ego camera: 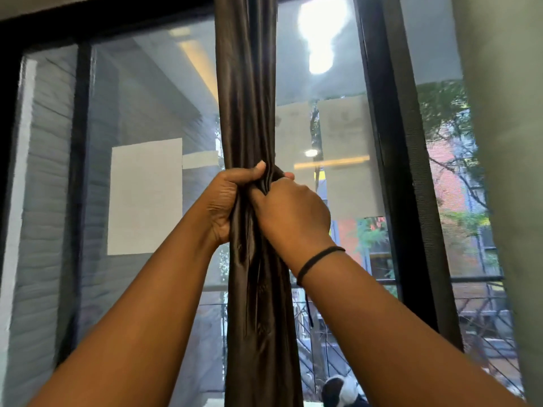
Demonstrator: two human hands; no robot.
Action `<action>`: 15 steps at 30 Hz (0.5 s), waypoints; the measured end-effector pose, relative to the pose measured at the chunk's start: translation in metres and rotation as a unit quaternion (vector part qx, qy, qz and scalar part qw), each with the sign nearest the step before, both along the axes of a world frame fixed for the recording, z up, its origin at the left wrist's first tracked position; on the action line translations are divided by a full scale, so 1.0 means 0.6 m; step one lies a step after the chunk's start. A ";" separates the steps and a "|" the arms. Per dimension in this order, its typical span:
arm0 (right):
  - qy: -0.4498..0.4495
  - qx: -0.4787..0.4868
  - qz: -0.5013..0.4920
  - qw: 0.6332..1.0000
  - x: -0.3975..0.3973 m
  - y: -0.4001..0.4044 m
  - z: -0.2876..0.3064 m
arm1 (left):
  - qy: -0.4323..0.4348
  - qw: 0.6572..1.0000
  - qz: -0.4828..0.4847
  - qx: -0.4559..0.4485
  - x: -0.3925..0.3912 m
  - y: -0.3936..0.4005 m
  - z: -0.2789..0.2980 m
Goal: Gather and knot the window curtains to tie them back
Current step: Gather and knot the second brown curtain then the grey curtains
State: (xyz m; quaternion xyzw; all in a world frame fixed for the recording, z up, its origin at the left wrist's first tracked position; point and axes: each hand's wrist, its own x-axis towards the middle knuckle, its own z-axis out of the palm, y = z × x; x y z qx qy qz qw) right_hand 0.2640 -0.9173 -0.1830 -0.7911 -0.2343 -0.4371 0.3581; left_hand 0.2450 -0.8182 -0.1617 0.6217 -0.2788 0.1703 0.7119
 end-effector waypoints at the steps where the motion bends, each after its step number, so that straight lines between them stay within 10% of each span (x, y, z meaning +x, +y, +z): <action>1: 0.003 -0.014 -0.005 1.000 -0.007 -0.002 -0.002 | -0.008 1.000 -0.016 -0.015 0.001 -0.001 -0.003; 6: -0.013 -0.074 -0.019 0.997 -0.056 -0.003 -0.016 | -0.022 0.993 -0.104 -0.057 -0.008 0.009 -0.002; 15: -0.110 0.122 0.074 0.984 -0.074 -0.022 0.009 | -0.044 0.997 0.015 -0.057 -0.042 0.020 0.003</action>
